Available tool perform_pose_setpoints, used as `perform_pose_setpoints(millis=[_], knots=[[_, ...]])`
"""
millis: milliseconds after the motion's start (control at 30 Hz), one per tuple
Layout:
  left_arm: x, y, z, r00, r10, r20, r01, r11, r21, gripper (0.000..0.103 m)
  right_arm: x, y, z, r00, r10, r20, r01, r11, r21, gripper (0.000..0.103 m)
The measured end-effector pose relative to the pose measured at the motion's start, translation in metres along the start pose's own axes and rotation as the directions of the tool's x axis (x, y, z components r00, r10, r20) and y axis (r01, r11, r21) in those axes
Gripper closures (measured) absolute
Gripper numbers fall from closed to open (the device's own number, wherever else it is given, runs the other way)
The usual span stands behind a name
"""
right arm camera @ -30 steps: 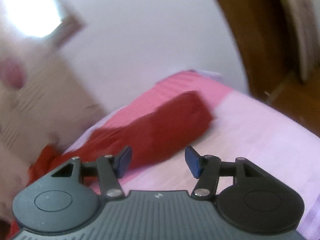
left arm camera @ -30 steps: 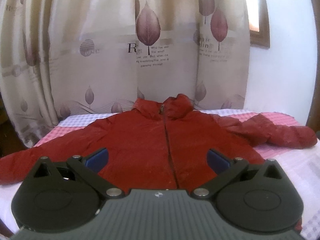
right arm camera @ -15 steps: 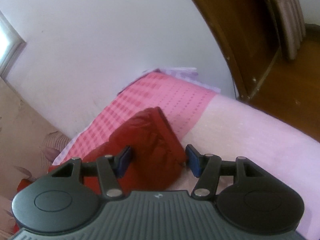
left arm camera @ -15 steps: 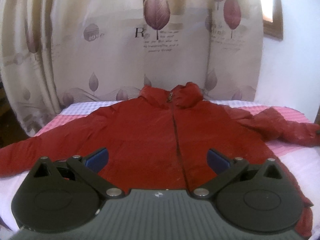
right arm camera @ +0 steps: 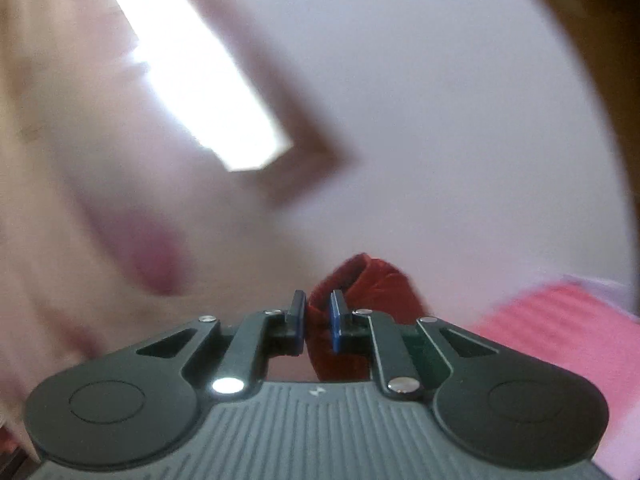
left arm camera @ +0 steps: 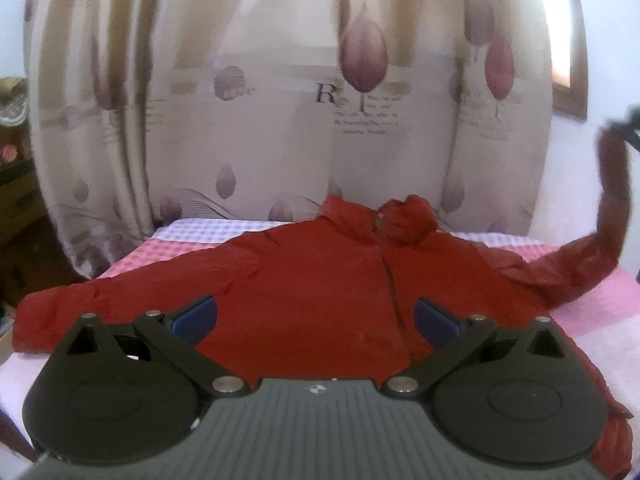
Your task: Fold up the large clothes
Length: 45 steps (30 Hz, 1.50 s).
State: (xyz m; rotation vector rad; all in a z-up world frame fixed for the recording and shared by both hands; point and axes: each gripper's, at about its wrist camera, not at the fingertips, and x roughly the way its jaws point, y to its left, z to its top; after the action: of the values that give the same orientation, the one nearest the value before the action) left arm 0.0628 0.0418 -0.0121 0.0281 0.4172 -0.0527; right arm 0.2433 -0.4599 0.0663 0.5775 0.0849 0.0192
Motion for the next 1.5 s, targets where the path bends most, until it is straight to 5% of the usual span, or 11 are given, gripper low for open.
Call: perform_pose_setpoints(millis=[267, 567, 767, 867, 900, 967, 1000, 1033, 1267, 1333, 1500], knots=[[-0.007, 0.044, -0.008, 1.0, 0.013, -0.006, -0.014, 0.998, -0.064, 0.0, 0.042, 0.151, -0.119, 0.968, 0.157, -0.193, -0.192, 0.965, -0.179, 0.091], [-0.001, 0.067, -0.023, 0.998, 0.033, -0.044, -0.037, 0.995, -0.096, 0.0, 0.075, 0.195, -0.258, 0.885, 0.109, -0.453, -0.255, 0.927, -0.275, 0.091], [0.006, 0.075, -0.026, 0.997, 0.038, -0.074, -0.046, 0.993, -0.112, 0.0, 0.089, 0.214, -0.294, 0.829, 0.109, -0.549, -0.325, 0.893, -0.312, 0.091], [0.006, 0.077, -0.027, 0.997, 0.045, -0.063, -0.052, 0.993, -0.109, 0.0, 0.072, 0.219, -0.29, 0.865, 0.031, -0.501, -0.291, 0.844, -0.45, 0.089], [0.007, 0.078, -0.028, 0.997, 0.043, -0.063, -0.049, 0.993, -0.111, 0.0, 0.065, 0.219, -0.287, 0.877, 0.001, -0.48, -0.28, 0.813, -0.511, 0.08], [0.01, 0.079, -0.03, 0.997, 0.038, -0.072, -0.046, 0.992, -0.116, 0.0, 0.054, 0.218, -0.289, 0.911, -0.092, -0.403, -0.217, 0.722, -0.657, 0.04], [0.012, 0.079, -0.031, 0.996, 0.036, -0.079, -0.046, 0.992, -0.12, 0.0, 0.05, 0.216, -0.29, 0.928, -0.12, -0.354, -0.189, 0.666, -0.722, 0.01], [0.015, 0.079, -0.032, 0.996, 0.032, -0.087, -0.043, 0.991, -0.126, 0.0, 0.048, 0.214, -0.292, 0.937, -0.128, -0.325, -0.178, 0.625, -0.76, 0.003], [0.021, 0.081, -0.036, 0.994, 0.029, -0.104, -0.042, 0.99, -0.132, 0.0, 0.088, 0.191, -0.31, 0.901, -0.27, -0.339, -0.173, 0.493, -0.853, 0.014], [0.021, 0.085, -0.036, 0.994, 0.05, -0.099, -0.062, 0.991, -0.119, 0.0, 0.105, 0.18, -0.316, 0.863, -0.345, -0.368, -0.163, 0.501, -0.85, 0.09], [0.024, 0.106, -0.038, 0.988, 0.114, -0.104, -0.129, 0.98, -0.152, 0.0, 0.091, 0.188, -0.301, 0.91, -0.244, -0.335, -0.158, 0.543, -0.825, 0.096]])
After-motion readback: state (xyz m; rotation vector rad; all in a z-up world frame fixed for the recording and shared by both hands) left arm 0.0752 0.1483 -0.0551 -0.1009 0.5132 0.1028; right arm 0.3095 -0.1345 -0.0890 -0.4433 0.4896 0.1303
